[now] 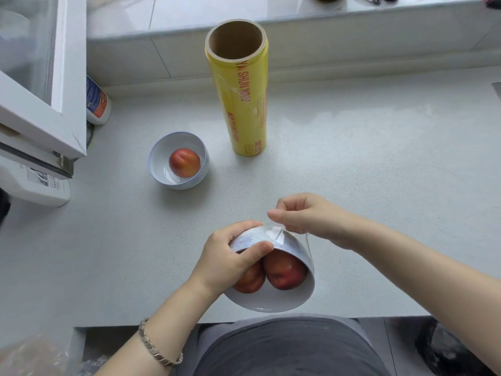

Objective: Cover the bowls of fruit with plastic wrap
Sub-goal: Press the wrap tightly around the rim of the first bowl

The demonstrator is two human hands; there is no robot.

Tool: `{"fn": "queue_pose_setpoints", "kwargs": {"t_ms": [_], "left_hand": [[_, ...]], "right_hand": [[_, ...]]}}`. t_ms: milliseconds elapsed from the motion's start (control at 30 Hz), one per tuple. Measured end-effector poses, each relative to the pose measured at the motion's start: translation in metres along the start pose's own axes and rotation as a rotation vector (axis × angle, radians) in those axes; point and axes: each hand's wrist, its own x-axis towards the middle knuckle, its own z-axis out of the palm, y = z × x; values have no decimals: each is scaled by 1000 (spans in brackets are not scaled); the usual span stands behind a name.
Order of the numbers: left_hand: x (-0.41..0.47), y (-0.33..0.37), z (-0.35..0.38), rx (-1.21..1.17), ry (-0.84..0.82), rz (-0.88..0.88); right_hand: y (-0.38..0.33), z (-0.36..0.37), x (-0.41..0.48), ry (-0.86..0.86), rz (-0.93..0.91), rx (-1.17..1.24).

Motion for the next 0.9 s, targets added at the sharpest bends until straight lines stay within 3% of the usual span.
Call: {"fn": "queue_pose_setpoints", "kwargs": {"t_ms": [133, 233, 467, 600, 700, 767, 833, 900], "left_hand": [[-1, 4, 0, -5, -19, 22], [-3, 6, -1, -19, 5, 81], [-9, 13, 0, -55, 20, 217], [-7, 9, 0, -63, -12, 232], [-7, 9, -2, -46, -12, 208], [-7, 10, -4, -64, 14, 181], [-7, 8, -6, -84, 54, 160], [-7, 5, -6, -87, 73, 143]], "right_hand": [[11, 13, 7, 293, -136, 62], [16, 17, 13, 405, -146, 70], [19, 14, 15, 224, 100, 20], [21, 8, 9, 112, 252, 105], [23, 0, 5, 146, 293, -47], [22, -7, -1, 299, 220, -150], [14, -13, -10, 492, 3, -77], [2, -11, -27, 533, -255, -34]]}}
